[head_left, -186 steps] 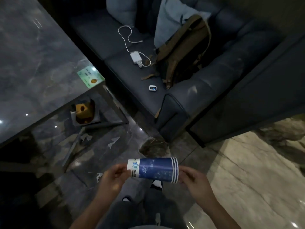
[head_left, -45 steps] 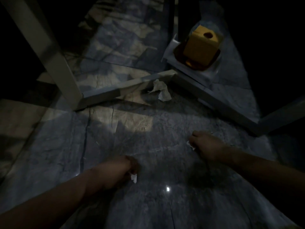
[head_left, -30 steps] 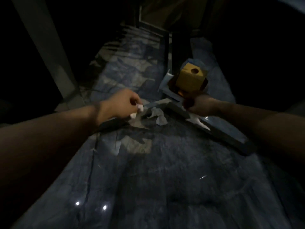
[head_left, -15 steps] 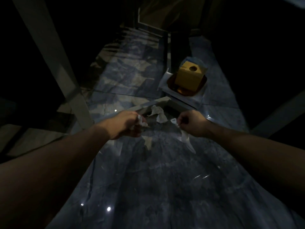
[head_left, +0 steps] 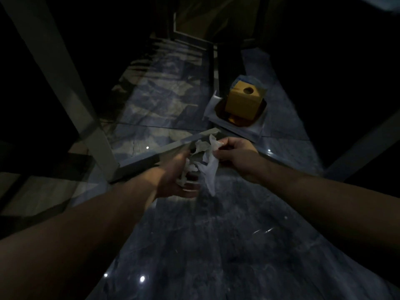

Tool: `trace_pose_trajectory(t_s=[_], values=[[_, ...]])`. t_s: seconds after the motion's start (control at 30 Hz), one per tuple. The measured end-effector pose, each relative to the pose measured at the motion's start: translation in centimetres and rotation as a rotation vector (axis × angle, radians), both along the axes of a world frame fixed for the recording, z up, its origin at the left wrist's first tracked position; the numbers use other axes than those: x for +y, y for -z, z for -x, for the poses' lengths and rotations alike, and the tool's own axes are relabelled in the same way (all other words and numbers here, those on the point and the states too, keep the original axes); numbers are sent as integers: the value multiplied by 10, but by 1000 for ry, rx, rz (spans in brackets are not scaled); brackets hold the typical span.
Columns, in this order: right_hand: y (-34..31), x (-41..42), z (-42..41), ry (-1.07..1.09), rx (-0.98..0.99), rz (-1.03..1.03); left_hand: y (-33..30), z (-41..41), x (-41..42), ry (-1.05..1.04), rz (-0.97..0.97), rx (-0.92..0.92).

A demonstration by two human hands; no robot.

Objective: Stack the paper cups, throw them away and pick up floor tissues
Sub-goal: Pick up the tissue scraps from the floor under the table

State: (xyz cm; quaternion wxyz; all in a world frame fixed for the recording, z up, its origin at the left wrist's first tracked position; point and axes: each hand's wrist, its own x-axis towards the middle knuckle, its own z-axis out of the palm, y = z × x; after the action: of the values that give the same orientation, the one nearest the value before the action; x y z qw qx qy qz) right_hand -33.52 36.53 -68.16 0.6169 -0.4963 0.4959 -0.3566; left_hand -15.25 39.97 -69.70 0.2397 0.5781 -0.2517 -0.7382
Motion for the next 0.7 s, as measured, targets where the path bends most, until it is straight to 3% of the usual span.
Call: trace_pose_trajectory(t_s=[0.13,0.27,0.4,0.57,0.7], values=[[3,2,-10,69,-98,-6,-1,12,5,-54,-42,291],[7,5,-13,48,35,112,-15,24,8,-282,-98,457],[10,8,-13,-59,140,213,-14,22,0,-337,-51,445],[20,5,-15,-200,610,601,-3,14,-7,-291,-12,412],[25,6,-16,-506,754,783,6,13,-7,-209,33,333]])
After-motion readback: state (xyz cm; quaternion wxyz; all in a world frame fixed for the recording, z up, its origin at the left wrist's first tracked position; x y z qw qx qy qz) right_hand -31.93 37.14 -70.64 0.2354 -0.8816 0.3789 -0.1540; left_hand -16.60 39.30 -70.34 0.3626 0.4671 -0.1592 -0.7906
